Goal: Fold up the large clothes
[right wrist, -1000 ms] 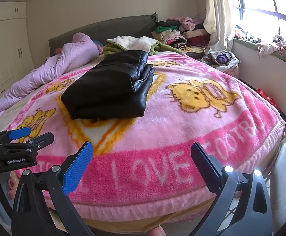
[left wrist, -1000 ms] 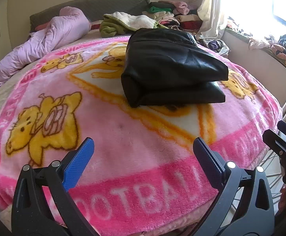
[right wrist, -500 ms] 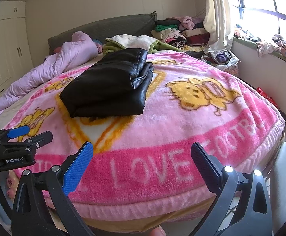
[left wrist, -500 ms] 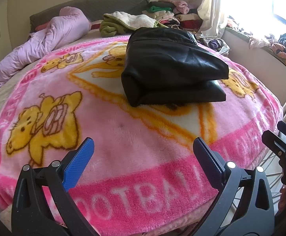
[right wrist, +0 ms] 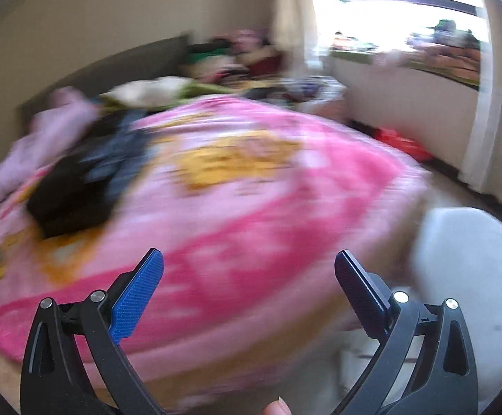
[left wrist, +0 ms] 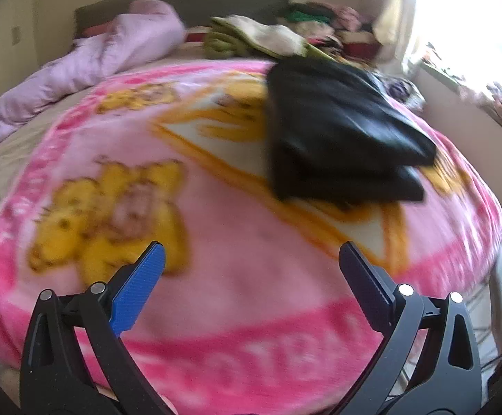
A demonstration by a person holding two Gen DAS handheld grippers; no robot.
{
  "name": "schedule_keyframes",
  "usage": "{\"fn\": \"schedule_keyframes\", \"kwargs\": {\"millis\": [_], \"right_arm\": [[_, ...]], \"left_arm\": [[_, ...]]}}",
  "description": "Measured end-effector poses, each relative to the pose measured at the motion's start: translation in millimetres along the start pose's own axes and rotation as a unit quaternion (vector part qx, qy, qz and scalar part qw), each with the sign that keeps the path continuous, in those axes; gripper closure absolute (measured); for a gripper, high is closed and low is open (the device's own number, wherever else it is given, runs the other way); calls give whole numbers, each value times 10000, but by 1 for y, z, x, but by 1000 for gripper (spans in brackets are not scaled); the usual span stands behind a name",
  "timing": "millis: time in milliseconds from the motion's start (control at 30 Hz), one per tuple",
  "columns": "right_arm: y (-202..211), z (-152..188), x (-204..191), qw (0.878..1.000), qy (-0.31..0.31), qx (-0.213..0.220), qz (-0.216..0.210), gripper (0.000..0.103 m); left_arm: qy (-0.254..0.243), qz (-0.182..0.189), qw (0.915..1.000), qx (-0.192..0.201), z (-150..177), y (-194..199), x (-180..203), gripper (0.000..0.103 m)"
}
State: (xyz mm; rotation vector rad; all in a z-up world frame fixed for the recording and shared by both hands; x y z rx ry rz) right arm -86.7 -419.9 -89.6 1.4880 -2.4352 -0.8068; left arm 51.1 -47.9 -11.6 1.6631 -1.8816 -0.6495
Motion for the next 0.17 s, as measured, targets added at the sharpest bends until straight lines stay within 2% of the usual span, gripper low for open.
{"fn": "schedule_keyframes", "kwargs": {"millis": [67, 100, 167], "right_arm": [[-10, -4, 52, 9977, -249, -62, 620, 4], [-16, -5, 83, 9942, -453, -137, 970, 4], [-30, -4, 164, 9782, -935, -378, 1814, 4]], "left_arm": [[252, -271, 9993, 111, -16, 6, -42, 9], [439, -476, 9977, 183, -27, 11, -78, 9], [765, -987, 9919, 241, -40, 18, -145, 9]]}}
Point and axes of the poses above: each gripper's, at about its wrist camera, not at the fingertips, and y roughly against the way its jaws point, x to its right, z to its underside, the point moved 2 cm from there along -y, roughly the way its jaws point, and after that the axes turned 3 degrees about x, right-handed, at the moved point
